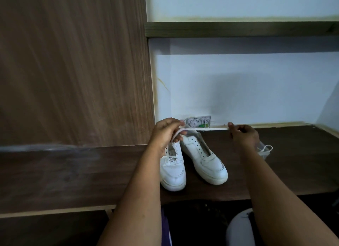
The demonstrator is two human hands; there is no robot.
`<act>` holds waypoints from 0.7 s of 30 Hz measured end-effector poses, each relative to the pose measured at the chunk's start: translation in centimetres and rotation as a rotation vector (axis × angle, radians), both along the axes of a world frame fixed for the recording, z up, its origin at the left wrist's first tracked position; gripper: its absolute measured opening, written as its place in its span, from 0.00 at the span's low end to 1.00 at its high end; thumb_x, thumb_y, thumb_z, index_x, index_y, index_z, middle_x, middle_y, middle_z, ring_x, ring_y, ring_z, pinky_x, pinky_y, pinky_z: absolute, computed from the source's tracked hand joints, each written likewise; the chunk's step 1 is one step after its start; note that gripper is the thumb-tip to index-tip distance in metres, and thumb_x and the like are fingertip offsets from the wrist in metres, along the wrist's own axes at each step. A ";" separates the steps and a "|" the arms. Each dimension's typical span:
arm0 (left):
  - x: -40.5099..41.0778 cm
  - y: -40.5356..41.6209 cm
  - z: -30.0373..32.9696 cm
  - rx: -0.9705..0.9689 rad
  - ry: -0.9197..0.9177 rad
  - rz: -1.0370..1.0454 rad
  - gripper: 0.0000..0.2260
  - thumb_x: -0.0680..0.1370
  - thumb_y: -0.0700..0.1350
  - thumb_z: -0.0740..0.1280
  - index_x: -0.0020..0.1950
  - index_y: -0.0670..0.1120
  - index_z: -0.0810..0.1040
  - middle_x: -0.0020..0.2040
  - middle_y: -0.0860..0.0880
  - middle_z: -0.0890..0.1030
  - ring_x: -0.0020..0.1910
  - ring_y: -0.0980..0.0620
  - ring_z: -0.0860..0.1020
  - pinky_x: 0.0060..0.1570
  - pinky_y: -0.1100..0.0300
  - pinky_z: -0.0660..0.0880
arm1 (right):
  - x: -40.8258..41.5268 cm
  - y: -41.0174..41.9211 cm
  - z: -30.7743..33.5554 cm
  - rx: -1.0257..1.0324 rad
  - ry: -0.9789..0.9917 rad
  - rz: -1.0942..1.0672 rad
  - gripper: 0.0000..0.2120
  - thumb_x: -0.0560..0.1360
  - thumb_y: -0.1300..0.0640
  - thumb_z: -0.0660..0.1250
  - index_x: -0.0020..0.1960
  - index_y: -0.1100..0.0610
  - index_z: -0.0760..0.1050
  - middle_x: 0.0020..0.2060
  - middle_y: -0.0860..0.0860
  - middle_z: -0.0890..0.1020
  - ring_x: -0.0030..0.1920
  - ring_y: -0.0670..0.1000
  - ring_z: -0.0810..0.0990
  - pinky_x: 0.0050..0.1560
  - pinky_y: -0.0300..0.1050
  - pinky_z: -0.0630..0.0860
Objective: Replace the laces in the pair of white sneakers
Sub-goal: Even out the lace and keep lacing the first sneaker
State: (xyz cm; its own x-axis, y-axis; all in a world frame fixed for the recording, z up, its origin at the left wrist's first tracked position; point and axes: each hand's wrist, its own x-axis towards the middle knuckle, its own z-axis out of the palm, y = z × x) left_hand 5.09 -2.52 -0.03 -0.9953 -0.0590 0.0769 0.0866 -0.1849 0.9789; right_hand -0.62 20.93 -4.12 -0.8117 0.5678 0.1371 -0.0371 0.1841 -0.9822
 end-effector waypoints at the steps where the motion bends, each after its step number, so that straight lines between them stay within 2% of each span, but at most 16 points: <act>1: 0.1 -0.2 0.0 -0.137 -0.059 -0.045 0.04 0.76 0.43 0.69 0.49 0.44 0.80 0.39 0.42 0.84 0.28 0.50 0.79 0.30 0.62 0.73 | 0.0 -0.5 0.2 0.009 0.056 -0.014 0.11 0.73 0.49 0.71 0.41 0.58 0.80 0.34 0.53 0.83 0.36 0.50 0.81 0.41 0.41 0.76; 3: -0.1 -0.7 -0.6 -0.488 -0.200 0.011 0.17 0.74 0.50 0.72 0.61 0.51 0.75 0.55 0.49 0.80 0.44 0.50 0.81 0.42 0.58 0.75 | -0.1 -2.0 0.4 0.116 0.157 0.099 0.03 0.75 0.55 0.68 0.43 0.53 0.79 0.36 0.51 0.84 0.41 0.51 0.84 0.48 0.45 0.79; 4: -0.3 -0.8 -1.2 -0.647 -0.212 0.085 0.23 0.73 0.52 0.72 0.66 0.54 0.71 0.59 0.52 0.76 0.52 0.50 0.78 0.47 0.58 0.73 | 0.0 -3.0 0.5 0.169 0.197 0.215 0.05 0.75 0.59 0.67 0.43 0.51 0.79 0.37 0.51 0.84 0.42 0.51 0.84 0.49 0.47 0.80; 5: -0.2 -0.7 -1.7 -0.716 -0.175 0.133 0.26 0.74 0.52 0.72 0.70 0.54 0.68 0.61 0.53 0.73 0.58 0.51 0.75 0.50 0.59 0.71 | 0.2 -4.2 0.6 0.213 0.227 0.355 0.07 0.75 0.63 0.66 0.44 0.52 0.79 0.39 0.52 0.84 0.41 0.50 0.84 0.48 0.47 0.80; 6: -0.3 -0.4 -2.1 -0.668 -0.126 0.145 0.26 0.75 0.51 0.71 0.71 0.53 0.67 0.64 0.53 0.72 0.61 0.52 0.73 0.52 0.60 0.70 | 0.6 -5.4 0.8 0.266 0.254 0.498 0.09 0.75 0.66 0.65 0.46 0.55 0.80 0.39 0.53 0.83 0.39 0.47 0.84 0.47 0.46 0.81; 8: -0.8 0.0 -2.5 -0.306 -0.087 0.091 0.16 0.79 0.47 0.67 0.66 0.49 0.72 0.61 0.50 0.77 0.58 0.52 0.75 0.55 0.58 0.72 | 1.6 -7.9 1.1 0.430 0.288 0.720 0.07 0.74 0.69 0.67 0.49 0.61 0.79 0.38 0.55 0.84 0.35 0.45 0.84 0.41 0.42 0.80; 10: -1.1 -0.1 -2.6 -0.090 -0.090 0.050 0.04 0.81 0.44 0.63 0.52 0.47 0.77 0.46 0.48 0.80 0.47 0.50 0.78 0.49 0.56 0.74 | 2.2 -10.0 1.2 0.550 0.334 0.757 0.05 0.70 0.66 0.73 0.44 0.60 0.78 0.34 0.53 0.84 0.32 0.45 0.83 0.36 0.36 0.77; 12: -0.8 -0.7 -2.7 -0.120 -0.125 -0.002 0.09 0.83 0.44 0.61 0.45 0.46 0.78 0.37 0.49 0.79 0.36 0.53 0.77 0.40 0.61 0.73 | 2.1 -11.0 1.0 0.550 0.352 0.697 0.07 0.68 0.63 0.75 0.38 0.57 0.78 0.29 0.49 0.82 0.29 0.41 0.80 0.32 0.31 0.72; 14: -0.3 -1.6 -2.7 -0.270 -0.163 -0.027 0.10 0.83 0.47 0.61 0.46 0.45 0.78 0.34 0.50 0.77 0.28 0.58 0.72 0.31 0.65 0.69 | 1.6 -11.6 0.4 0.587 0.341 0.635 0.07 0.67 0.59 0.76 0.34 0.53 0.78 0.28 0.45 0.81 0.30 0.40 0.79 0.33 0.32 0.71; 16: -0.2 -2.7 -3.0 -0.385 -0.199 -0.023 0.11 0.82 0.48 0.62 0.44 0.46 0.78 0.32 0.50 0.73 0.26 0.58 0.66 0.26 0.66 0.62 | 1.2 -11.8 -0.1 0.573 0.302 0.643 0.05 0.67 0.55 0.77 0.35 0.53 0.81 0.29 0.44 0.82 0.31 0.41 0.79 0.35 0.35 0.74; 18: -0.4 -3.9 -3.3 -0.376 -0.233 0.008 0.11 0.81 0.48 0.63 0.42 0.45 0.79 0.32 0.50 0.68 0.27 0.57 0.61 0.24 0.65 0.57 | 0.9 -12.3 -0.6 0.535 0.213 0.695 0.05 0.70 0.53 0.75 0.39 0.53 0.83 0.30 0.45 0.82 0.32 0.41 0.79 0.36 0.35 0.74; 19: -0.5 -4.5 -3.6 -0.378 -0.267 0.027 0.11 0.81 0.47 0.64 0.42 0.44 0.79 0.32 0.50 0.67 0.28 0.56 0.61 0.24 0.65 0.57 | 0.8 -12.6 -0.9 0.480 0.152 0.737 0.05 0.72 0.54 0.73 0.41 0.56 0.83 0.31 0.46 0.82 0.32 0.41 0.79 0.37 0.34 0.75; 21: -0.8 -5.4 -4.4 -0.479 -0.347 0.076 0.08 0.79 0.46 0.67 0.45 0.43 0.81 0.34 0.50 0.71 0.31 0.54 0.66 0.29 0.63 0.61 | 0.8 -13.1 -1.4 0.311 0.016 0.815 0.05 0.76 0.67 0.66 0.43 0.64 0.80 0.33 0.51 0.80 0.33 0.46 0.80 0.38 0.37 0.77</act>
State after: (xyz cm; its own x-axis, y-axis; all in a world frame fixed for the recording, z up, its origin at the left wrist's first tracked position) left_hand 4.33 -7.94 -4.39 -0.9613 -0.1703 -0.2164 -0.2575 0.2781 0.9254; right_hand 0.15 7.86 -5.51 -0.9453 -0.2544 0.2044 -0.2876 0.3535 -0.8901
